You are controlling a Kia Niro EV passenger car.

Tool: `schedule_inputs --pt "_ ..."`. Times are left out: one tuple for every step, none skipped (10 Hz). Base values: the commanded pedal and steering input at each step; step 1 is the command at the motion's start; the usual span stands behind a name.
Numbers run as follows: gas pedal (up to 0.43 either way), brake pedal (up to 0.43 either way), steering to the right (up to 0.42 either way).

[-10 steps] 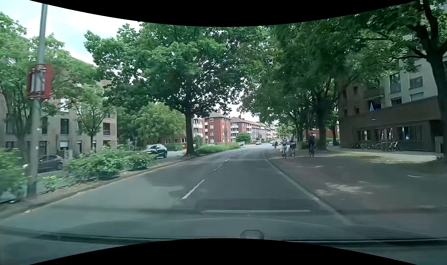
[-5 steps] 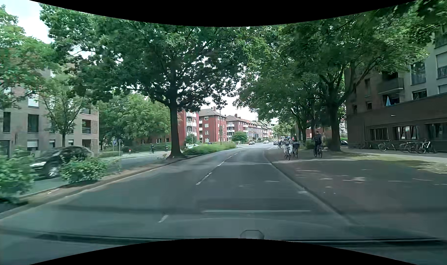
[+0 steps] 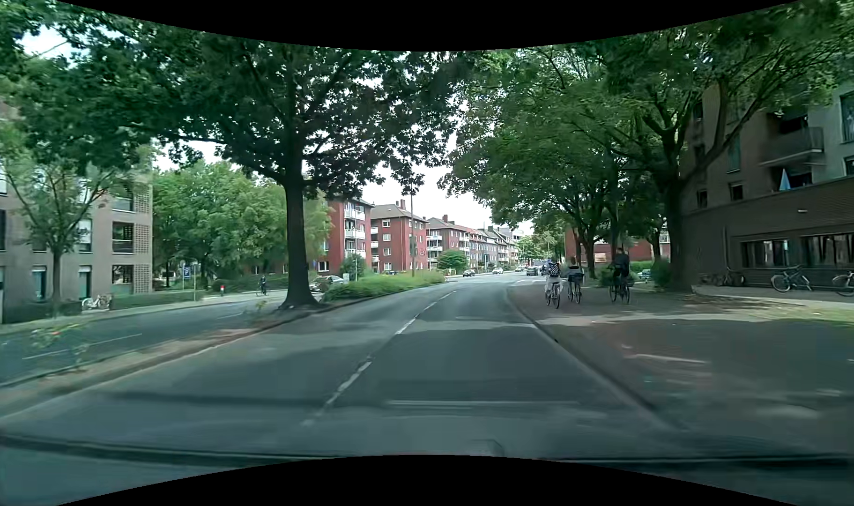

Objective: Follow the waypoints while adhering to traffic rules and regulations

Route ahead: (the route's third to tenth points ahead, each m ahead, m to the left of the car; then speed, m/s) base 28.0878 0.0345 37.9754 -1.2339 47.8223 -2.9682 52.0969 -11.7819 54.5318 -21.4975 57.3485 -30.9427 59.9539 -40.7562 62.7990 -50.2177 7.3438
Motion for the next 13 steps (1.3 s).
schedule_inputs --pt "0.039 0.018 0.017" --pt "0.039 0.018 0.017" --pt "0.039 0.018 0.018" --pt "0.039 0.018 0.018" --pt "0.039 0.012 0.017" --pt "0.039 0.018 0.017" --pt "0.039 0.018 0.018" --pt "0.039 0.018 0.018" --pt "0.039 0.018 0.018" --pt "0.039 0.018 0.018" --pt "0.039 0.018 0.018" --pt "0.039 0.018 0.018" --pt "0.039 0.018 0.018"
